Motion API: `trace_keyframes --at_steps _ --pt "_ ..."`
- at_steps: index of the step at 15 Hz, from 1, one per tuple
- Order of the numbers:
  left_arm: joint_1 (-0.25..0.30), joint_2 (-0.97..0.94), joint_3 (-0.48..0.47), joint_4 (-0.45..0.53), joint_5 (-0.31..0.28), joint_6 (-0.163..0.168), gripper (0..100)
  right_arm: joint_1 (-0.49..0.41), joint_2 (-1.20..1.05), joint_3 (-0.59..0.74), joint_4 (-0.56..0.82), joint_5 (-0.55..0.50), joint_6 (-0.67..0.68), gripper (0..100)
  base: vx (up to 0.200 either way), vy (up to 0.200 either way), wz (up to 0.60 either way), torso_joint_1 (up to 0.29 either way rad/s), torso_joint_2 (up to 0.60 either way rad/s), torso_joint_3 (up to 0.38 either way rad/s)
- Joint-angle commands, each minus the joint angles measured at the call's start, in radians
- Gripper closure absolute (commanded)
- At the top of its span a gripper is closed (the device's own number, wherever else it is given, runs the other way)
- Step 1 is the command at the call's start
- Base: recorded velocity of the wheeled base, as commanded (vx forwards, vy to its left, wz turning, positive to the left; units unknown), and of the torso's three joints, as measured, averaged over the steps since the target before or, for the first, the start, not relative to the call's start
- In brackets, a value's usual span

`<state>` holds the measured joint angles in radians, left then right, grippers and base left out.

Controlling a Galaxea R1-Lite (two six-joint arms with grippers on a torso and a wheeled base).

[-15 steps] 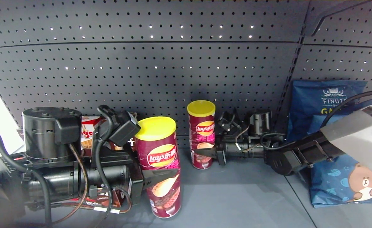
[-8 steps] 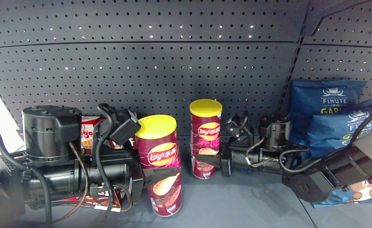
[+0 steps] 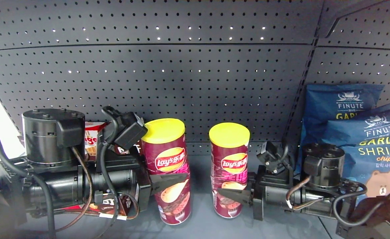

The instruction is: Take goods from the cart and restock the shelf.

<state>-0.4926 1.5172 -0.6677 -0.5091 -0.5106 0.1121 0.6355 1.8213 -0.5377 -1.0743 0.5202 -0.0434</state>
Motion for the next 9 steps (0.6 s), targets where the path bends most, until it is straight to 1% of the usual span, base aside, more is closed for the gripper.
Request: trace_keyframes --at_steps 1,3,6,9 --pt "0.000 0.001 0.000 0.000 0.000 0.000 100 0.010 -0.045 0.050 -0.007 -0.002 0.002 100 0.000 0.000 0.00 0.000 0.00 0.000" --pt "0.000 0.003 0.000 0.000 0.001 0.000 100 0.030 -0.048 0.099 -0.039 -0.031 0.013 100 0.000 0.000 0.00 0.000 0.00 0.000" --pt "0.002 0.003 0.000 0.000 0.004 0.000 100 0.030 -0.039 0.110 -0.078 -0.032 0.042 100 0.000 0.000 0.00 0.000 0.00 0.000" --pt "0.000 0.003 0.000 0.000 0.014 -0.002 100 0.030 -0.034 0.119 -0.085 -0.034 0.043 100 0.000 0.000 0.00 0.000 0.00 0.000"
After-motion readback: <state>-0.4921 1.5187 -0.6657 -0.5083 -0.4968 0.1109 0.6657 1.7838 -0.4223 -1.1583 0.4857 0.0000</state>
